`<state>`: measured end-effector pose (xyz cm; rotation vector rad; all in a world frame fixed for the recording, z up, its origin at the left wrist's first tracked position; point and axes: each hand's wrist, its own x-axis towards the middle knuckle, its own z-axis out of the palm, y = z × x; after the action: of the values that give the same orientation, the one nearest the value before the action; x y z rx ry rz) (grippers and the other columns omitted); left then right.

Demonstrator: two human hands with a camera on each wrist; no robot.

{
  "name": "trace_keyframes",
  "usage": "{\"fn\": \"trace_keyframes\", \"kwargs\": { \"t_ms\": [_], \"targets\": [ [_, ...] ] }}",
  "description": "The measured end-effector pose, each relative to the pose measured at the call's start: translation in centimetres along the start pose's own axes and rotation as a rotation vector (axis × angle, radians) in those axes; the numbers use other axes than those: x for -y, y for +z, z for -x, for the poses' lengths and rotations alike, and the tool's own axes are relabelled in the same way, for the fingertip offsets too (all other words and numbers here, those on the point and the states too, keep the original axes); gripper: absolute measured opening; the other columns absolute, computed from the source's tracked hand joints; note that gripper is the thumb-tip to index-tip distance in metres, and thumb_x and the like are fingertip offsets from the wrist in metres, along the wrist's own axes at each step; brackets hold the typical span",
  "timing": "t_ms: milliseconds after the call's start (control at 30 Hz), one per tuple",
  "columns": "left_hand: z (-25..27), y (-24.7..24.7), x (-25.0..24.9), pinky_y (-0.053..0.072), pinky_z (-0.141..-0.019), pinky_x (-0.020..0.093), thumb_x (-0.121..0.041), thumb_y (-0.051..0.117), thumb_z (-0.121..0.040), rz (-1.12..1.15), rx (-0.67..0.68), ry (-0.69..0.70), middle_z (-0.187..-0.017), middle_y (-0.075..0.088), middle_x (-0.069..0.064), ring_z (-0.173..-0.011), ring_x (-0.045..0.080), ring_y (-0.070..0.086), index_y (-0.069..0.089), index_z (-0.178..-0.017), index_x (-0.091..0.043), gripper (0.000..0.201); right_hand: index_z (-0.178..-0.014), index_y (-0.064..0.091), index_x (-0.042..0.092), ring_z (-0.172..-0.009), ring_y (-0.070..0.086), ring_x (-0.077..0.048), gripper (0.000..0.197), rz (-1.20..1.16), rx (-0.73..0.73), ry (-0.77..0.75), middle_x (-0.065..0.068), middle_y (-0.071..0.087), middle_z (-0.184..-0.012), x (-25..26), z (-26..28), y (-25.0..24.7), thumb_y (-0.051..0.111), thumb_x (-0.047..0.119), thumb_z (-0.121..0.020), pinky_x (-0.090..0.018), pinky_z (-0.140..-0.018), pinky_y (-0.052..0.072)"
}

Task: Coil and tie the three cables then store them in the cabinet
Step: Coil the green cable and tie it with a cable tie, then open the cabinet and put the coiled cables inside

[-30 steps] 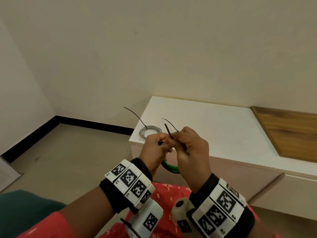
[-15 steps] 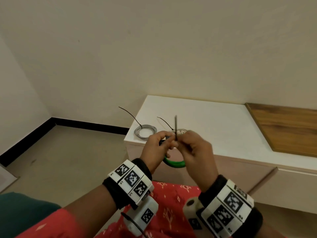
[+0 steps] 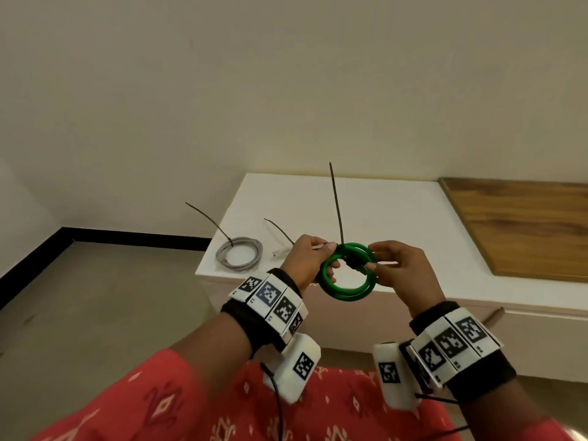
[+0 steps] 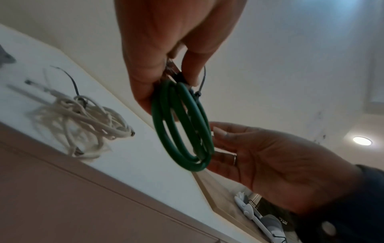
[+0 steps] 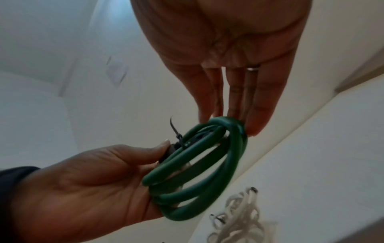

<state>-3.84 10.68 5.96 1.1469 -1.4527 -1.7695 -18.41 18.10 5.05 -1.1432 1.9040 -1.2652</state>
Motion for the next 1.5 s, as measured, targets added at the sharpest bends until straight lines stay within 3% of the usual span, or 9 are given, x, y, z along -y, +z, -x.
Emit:
{"fn": "trace_keyframes", "kwargs": {
  "t_ms": [300,533,700,867,1100,1200,1300,1400,1500],
  "targets": [
    [-7.1,3.1,1.6,0.052,-0.07,0.032,-0.018,0.049,-0.093,0.022,-0.02,-0.158,-0.08,0.054,0.008,-0.068,0.018,0.054,0.049,-0.081,-0.011,0.014,-0.094,0.065,0.003,-0.079,0.065,-0.032,0.022,0.049,-0.048,0.176,-0.016,0.068,-0.083,-4.5,-6.8,-2.2,0.062,-0.007,-0.075,-0.041,-0.075,0.055],
    [-10.6,4.4,3.2,0.042,-0.103,0.044,-0.015,0.054,-0.09,-0.131,-0.009,-0.164,-0.132,0.047,0.022,-0.113,0.031,0.054,0.037,-0.132,0.001,0.048,-0.093,0.067,0.007,-0.077,0.067,-0.032,0.02,0.284,-0.054,0.242,-0.01,0.066,-0.08,-6.5,-11.0,-2.5,0.063,-0.001,-0.075,-0.046,-0.081,0.055],
    [-10.5,4.7,3.6,0.036,-0.098,0.034,-0.007,0.048,-0.091,-0.212,0.096,-0.123,-0.094,0.051,-0.001,-0.106,0.024,0.045,0.05,-0.086,-0.02,0.015,-0.097,0.066,0.003,-0.078,0.065,-0.031,0.02,0.314,-0.027,0.306,-0.012,0.064,-0.085,-7.7,-11.5,-2.5,0.064,0.0,-0.077,-0.047,-0.082,0.055],
    [-7.6,3.5,2.2,0.037,-0.106,0.032,-0.004,0.046,-0.092,-0.237,0.125,0.053,-0.134,0.048,0.011,-0.123,0.019,0.047,0.043,-0.13,-0.002,0.038,-0.091,0.067,0.008,-0.087,0.06,-0.025,0.011,0.487,-0.07,0.182,-0.006,0.065,-0.088,-6.5,-9.9,-2.6,0.063,0.013,-0.082,-0.033,-0.078,0.047],
    [-3.1,-3.9,1.7,0.05,-0.08,0.034,-0.003,0.051,-0.089,-0.294,-0.307,0.354,-0.087,0.061,-0.002,-0.09,0.015,0.055,0.062,-0.094,-0.009,0.014,-0.075,0.06,0.019,-0.07,0.053,-0.016,0.01,0.58,0.18,-0.237,0.004,0.058,-0.073,-4.1,-3.3,-0.9,0.065,0.012,-0.081,-0.028,-0.066,0.04],
    [-0.8,-9.3,3.3,0.039,-0.084,0.022,-0.004,0.053,-0.087,-0.422,-0.586,0.372,-0.102,0.063,0.012,-0.097,0.02,0.055,0.062,-0.097,-0.002,0.014,-0.073,0.056,0.024,-0.071,0.055,-0.017,0.016,0.644,0.315,-0.304,0.003,0.059,-0.075,-4.2,-0.8,0.7,0.064,0.013,-0.082,-0.03,-0.068,0.044],
    [0.5,-14.0,6.1,0.038,-0.097,0.033,-0.008,0.059,-0.084,-0.548,-0.744,0.203,-0.117,0.056,0.02,-0.113,0.032,0.05,0.057,-0.109,0.0,0.027,-0.069,0.048,0.037,-0.077,0.057,-0.015,0.026,0.759,0.489,-0.309,0.005,0.059,-0.081,-4.7,0.7,2.4,0.061,0.019,-0.084,-0.028,-0.071,0.046],
    [0.2,-16.8,8.4,0.031,-0.105,0.037,-0.013,0.066,-0.08,-0.596,-0.765,0.049,-0.132,0.045,0.024,-0.126,0.035,0.04,0.042,-0.128,0.002,0.056,-0.094,0.059,0.032,-0.098,0.057,-0.013,0.009,0.874,0.611,-0.349,0.006,0.057,-0.102,-5.6,0.8,4.1,0.059,0.029,-0.086,-0.023,-0.082,0.042],
    [-0.2,-17.7,10.3,0.029,-0.107,0.037,-0.013,0.07,-0.077,-0.587,-0.656,-0.047,-0.142,0.034,0.024,-0.133,0.035,0.033,0.02,-0.138,0.004,0.081,-0.121,0.052,0.026,-0.12,0.047,-0.014,0.037,0.955,0.695,-0.284,0.005,0.047,-0.133,-7.0,0.2,4.7,0.059,0.033,-0.086,-0.022,-0.095,0.035]
  ]
}}
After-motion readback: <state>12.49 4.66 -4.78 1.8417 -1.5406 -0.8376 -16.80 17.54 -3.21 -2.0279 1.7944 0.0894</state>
